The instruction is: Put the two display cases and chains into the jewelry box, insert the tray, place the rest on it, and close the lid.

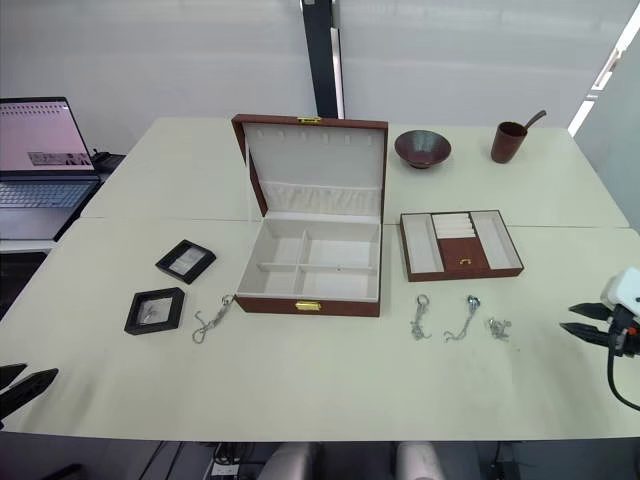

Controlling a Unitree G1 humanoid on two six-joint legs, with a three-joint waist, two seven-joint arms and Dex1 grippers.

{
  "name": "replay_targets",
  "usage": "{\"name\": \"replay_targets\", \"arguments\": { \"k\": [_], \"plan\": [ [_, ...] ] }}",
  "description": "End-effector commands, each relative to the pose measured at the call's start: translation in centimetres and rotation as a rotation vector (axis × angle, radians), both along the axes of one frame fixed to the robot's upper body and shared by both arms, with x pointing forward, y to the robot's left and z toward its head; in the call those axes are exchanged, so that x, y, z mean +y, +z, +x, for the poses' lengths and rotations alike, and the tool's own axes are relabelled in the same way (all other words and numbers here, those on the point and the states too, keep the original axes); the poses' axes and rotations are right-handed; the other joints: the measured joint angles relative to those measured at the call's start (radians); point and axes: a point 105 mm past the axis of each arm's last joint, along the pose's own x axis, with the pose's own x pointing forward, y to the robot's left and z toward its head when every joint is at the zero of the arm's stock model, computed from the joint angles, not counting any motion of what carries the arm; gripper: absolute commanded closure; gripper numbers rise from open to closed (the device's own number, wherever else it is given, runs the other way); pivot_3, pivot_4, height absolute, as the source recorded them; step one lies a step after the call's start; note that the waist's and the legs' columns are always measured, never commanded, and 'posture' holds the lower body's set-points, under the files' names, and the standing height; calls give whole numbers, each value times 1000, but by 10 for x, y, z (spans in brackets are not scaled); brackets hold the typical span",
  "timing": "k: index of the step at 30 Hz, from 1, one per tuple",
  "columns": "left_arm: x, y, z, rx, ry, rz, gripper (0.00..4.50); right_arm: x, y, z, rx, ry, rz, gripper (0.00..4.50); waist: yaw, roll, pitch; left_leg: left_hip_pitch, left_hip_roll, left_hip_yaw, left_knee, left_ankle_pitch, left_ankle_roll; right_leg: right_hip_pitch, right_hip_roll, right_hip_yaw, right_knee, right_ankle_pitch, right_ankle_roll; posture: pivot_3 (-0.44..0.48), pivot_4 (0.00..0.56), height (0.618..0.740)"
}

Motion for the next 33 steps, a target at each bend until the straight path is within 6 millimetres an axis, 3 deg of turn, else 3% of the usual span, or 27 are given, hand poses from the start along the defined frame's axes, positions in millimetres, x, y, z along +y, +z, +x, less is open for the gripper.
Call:
{"name": "replay_targets", "arguments": {
  "k": [1,2,6,33],
  "plan": [
    [-2,13,2,-32,-25,30,284,-5,10,-9,1,11,-33,1498,0,0,0,0,0,0,0,0,0,0,0,0,0,0,0,0,150,733],
    [-3,12,3,-31,-28,29,26,-6,8,-12,15,13,-36,1262,0,0,0,0,0,0,0,0,0,0,0,0,0,0,0,0,150,733],
    [-8,13,6,-33,-43,25,0,-2,5,-13,20,17,-31,43,-5,0,0,1,1,0,0,0,0,0,1,0,0,0,0,0,150,733],
    [-19,9,6,-41,-71,25,0,6,7,-3,7,55,-38,43,-2,0,0,1,1,0,0,0,0,0,2,0,0,-1,-1,0,150,733]
  ]
}}
